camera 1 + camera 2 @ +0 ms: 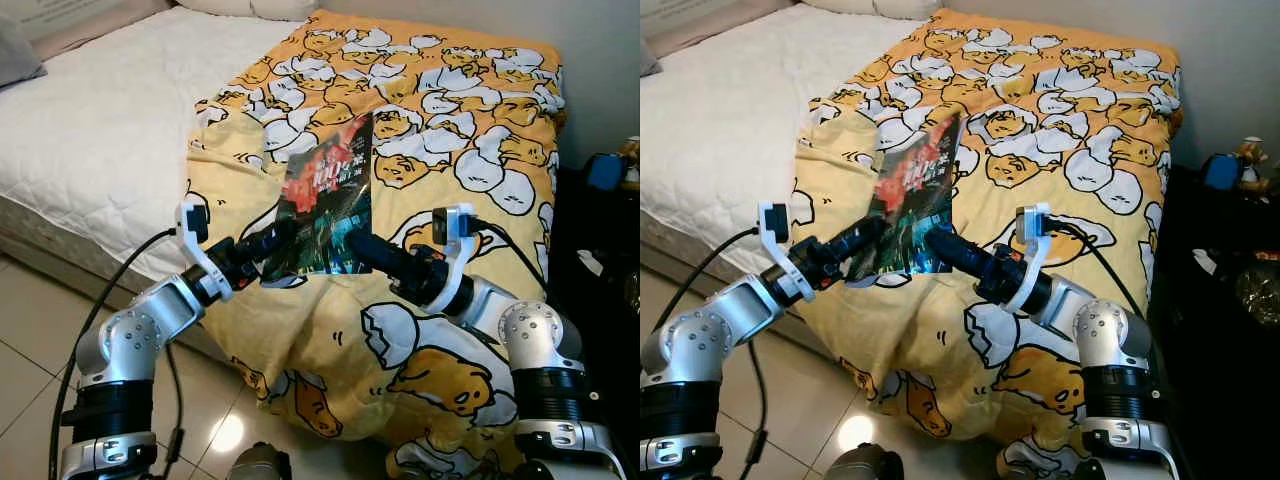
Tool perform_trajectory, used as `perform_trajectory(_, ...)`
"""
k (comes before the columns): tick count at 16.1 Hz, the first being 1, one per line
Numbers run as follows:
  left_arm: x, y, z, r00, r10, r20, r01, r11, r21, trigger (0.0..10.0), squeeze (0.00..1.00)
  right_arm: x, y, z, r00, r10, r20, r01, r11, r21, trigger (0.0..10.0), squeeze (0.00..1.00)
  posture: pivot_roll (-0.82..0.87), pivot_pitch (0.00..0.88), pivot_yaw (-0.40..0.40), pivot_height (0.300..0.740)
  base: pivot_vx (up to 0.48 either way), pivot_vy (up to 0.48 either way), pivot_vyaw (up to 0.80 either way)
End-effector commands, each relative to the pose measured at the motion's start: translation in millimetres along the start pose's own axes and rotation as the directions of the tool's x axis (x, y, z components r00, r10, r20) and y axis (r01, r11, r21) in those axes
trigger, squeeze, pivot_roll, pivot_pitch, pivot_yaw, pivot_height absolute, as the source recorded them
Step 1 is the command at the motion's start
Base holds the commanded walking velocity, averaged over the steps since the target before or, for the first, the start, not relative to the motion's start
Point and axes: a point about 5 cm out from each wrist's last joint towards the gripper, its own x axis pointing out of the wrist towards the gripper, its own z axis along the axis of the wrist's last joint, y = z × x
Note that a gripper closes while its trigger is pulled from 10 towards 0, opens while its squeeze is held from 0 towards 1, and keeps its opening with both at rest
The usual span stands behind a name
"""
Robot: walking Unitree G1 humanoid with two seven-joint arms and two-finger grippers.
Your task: Clean up the room
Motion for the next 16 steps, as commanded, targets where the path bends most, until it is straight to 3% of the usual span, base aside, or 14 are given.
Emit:
perform_trajectory(1,3.7,-8.3,2,0.999,-0.050,-0.014,0.050,0.999,-0.013,0.0,0.00,7.2,8.7,2,0.997,0.080,-0.003,-0.080,0.997,-0.017,0.0,0.00,-0.05,0.000,0.048,0.740,0.000,0.000,0.00)
perform_trajectory(9,-16.4,-21.0,5,0.983,-0.182,0.026,0.183,0.981,-0.066,0.0,0.00,7.4,7.9,-1,0.998,0.065,-0.020,-0.066,0.998,-0.014,0.0,0.00,-0.05,0.000,0.049,0.740,0.000,0.000,0.00)
perform_trajectory(12,-25.4,-42.8,3,0.950,-0.309,0.048,0.312,0.948,-0.066,0.0,0.00,-1.8,8.4,-1,0.998,0.057,-0.024,-0.058,0.998,-0.015,0.0,0.00,-0.05,0.000,0.051,0.740,0.000,0.000,0.00)
perform_trajectory(16,-29.4,-48.9,-2,0.941,-0.338,-0.004,0.337,0.939,-0.069,0.0,0.00,-0.9,7.0,-11,0.994,0.067,-0.084,-0.067,0.998,0.006,0.0,0.00,-0.05,0.000,0.048,0.740,0.000,0.000,0.00)
